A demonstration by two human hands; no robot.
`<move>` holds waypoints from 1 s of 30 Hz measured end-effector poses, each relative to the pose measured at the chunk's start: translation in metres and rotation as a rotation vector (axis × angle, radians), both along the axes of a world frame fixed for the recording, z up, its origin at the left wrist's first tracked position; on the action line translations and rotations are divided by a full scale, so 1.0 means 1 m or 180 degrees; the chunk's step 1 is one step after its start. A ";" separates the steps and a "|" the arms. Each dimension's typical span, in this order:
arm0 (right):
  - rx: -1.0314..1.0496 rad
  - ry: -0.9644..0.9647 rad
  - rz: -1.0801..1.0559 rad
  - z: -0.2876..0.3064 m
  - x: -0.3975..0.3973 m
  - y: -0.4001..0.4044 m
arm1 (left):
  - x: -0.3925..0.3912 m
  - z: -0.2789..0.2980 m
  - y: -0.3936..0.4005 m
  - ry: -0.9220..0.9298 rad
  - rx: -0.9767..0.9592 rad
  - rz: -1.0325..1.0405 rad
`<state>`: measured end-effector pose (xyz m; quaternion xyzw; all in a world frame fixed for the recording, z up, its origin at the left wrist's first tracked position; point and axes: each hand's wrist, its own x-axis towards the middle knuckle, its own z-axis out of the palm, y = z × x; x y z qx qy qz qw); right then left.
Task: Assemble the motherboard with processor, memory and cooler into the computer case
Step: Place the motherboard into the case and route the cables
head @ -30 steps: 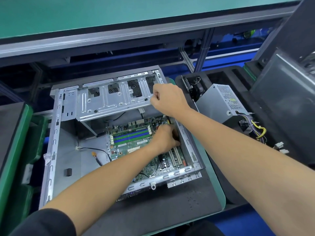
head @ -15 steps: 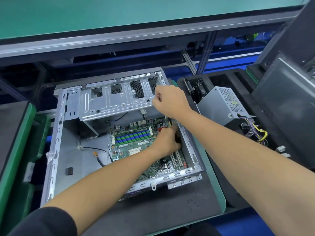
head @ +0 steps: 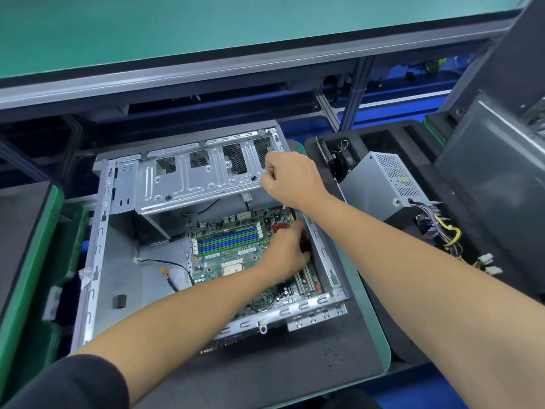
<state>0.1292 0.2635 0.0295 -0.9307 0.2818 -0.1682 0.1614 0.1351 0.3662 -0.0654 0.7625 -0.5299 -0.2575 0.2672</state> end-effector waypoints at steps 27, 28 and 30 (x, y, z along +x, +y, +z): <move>-0.0015 -0.0030 0.0013 -0.001 0.000 -0.001 | 0.000 0.003 -0.002 -0.0075 0.0097 0.0021; -0.0023 -0.0020 0.0017 -0.001 0.000 -0.001 | 0.000 0.004 -0.002 -0.0114 0.0094 -0.0002; -0.0023 -0.0022 0.0012 -0.002 0.000 -0.001 | -0.001 0.007 0.000 -0.0204 0.0114 0.0012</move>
